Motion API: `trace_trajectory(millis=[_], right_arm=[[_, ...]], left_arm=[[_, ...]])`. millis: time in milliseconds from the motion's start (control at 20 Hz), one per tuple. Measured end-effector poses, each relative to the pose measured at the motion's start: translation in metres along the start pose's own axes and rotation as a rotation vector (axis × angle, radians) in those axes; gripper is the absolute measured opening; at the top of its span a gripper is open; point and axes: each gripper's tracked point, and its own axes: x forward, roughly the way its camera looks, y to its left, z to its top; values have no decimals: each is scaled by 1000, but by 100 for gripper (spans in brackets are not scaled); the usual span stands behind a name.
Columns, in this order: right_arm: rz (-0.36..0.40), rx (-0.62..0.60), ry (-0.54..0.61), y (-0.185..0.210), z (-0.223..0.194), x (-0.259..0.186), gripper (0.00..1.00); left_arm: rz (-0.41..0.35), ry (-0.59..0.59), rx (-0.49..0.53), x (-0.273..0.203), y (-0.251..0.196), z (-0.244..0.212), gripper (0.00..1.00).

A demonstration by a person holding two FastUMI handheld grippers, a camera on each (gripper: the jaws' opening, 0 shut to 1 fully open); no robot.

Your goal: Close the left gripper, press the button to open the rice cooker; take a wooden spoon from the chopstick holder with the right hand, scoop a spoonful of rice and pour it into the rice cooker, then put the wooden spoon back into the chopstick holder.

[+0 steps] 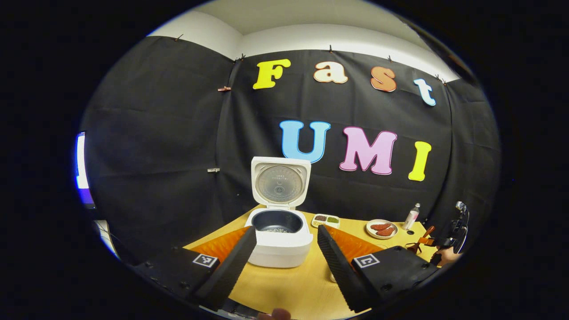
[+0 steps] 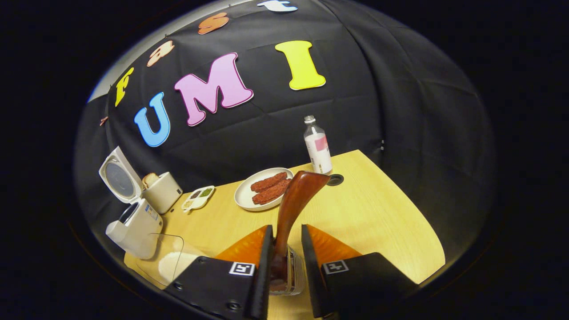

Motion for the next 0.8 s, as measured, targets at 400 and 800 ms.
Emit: trace_trajectory(millis=[400,800], right_arm=[[45,-4,1,16,8,-8,11],[85,-7,-182,72,97,-67,11]], left_arm=[[34,0,-57,-5,17,-1,95],[-19,-25,1,-4,38,9,95]])
